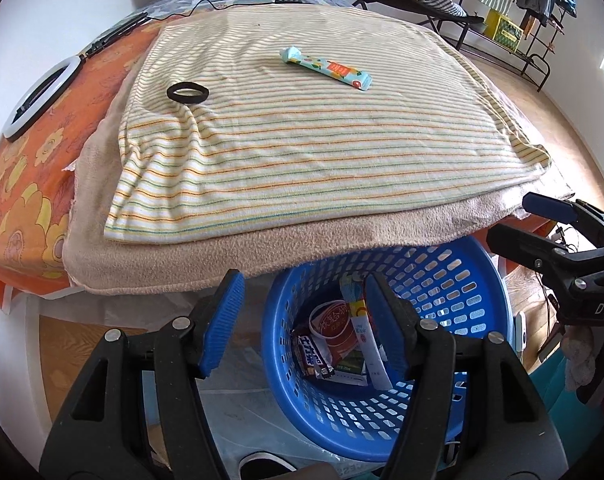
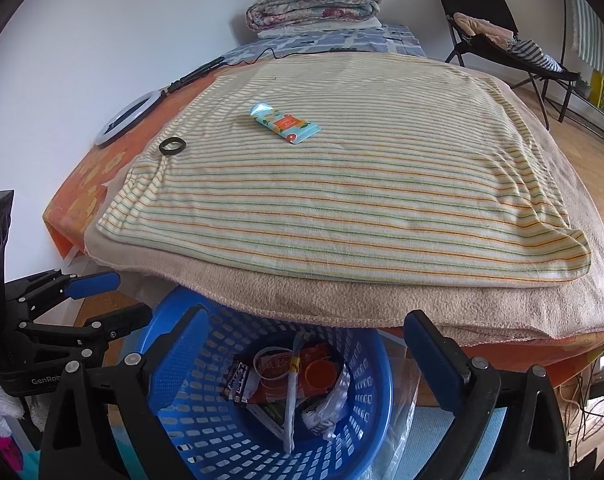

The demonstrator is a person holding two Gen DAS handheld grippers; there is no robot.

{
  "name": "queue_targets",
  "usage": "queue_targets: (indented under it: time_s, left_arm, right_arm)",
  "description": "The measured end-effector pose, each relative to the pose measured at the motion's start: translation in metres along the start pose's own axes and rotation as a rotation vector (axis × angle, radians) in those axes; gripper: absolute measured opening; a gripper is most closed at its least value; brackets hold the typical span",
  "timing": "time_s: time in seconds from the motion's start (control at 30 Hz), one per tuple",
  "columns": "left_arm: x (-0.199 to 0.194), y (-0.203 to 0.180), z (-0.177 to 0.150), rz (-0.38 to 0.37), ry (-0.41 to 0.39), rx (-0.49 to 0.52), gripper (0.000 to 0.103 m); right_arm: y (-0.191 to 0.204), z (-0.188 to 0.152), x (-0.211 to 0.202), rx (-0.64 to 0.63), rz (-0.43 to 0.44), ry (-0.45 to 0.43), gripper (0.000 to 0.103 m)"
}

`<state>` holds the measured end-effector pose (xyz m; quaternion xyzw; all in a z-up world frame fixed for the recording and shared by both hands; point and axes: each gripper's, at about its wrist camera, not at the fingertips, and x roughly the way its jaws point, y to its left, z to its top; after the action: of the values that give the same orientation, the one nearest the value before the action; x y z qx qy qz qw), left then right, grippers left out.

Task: Collect trash
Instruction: 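Move both tools back over the bed toward the hair tie and lotion tube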

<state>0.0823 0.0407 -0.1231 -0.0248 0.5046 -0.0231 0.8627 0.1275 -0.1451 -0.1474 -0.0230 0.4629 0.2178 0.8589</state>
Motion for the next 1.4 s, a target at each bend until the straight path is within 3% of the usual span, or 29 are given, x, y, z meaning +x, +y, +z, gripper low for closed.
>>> queue_targets:
  time_s: [0.63,1.2,1.27,1.4]
  left_arm:
    - [0.001,0.07,0.083,0.043,-0.081,-0.12,0.065]
    - [0.052,0.096,0.129,0.053,-0.056,-0.11,0.065]
    - [0.059,0.097,0.131,0.04,-0.044,-0.106,0.054]
    - [0.067,0.097,0.134,0.035,-0.036,-0.101,0.053]
  right_arm:
    - [-0.009,0.063,-0.001,-0.055,0.06,-0.065,0.103]
    - [0.002,0.147,0.067,-0.109,0.063,0.012,0.103]
    - [0.005,0.154,0.077,-0.124,0.056,0.022,0.102]
    - [0.01,0.169,0.096,-0.151,0.056,0.033,0.101]
